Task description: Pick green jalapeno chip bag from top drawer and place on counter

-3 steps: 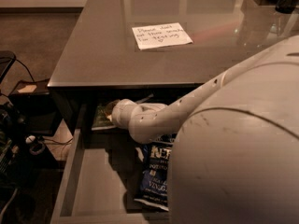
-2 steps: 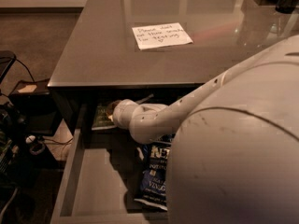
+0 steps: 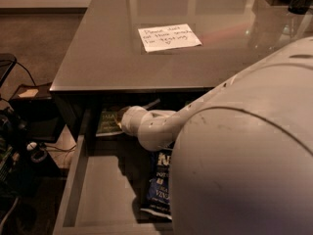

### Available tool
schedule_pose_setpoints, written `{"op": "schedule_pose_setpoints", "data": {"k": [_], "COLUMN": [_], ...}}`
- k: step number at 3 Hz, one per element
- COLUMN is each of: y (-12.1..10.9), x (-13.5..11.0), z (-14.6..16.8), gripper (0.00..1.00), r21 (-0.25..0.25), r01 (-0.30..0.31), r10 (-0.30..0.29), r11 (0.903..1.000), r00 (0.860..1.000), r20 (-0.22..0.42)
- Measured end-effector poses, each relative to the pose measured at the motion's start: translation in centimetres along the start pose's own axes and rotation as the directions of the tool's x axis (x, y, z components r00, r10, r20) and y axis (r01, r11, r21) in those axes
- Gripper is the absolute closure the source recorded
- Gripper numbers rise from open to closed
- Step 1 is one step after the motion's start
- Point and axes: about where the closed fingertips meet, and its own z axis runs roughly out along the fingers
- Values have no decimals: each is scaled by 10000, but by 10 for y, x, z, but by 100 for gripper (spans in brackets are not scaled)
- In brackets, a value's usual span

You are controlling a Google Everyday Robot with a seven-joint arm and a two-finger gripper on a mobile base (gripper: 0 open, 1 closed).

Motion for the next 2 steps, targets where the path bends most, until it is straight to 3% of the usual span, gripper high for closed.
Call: {"op": "schedule_pose_setpoints", "data": {"k": [1, 2], "y": [0, -1], "x": [8, 16], "z": [5, 10], "gripper": [34, 23], "r21": [-66, -125], "r01": [-279, -546], "r10": [279, 545], "r11": [9996, 9984], "r00": [9996, 9985], "r20": [-73, -110]}}
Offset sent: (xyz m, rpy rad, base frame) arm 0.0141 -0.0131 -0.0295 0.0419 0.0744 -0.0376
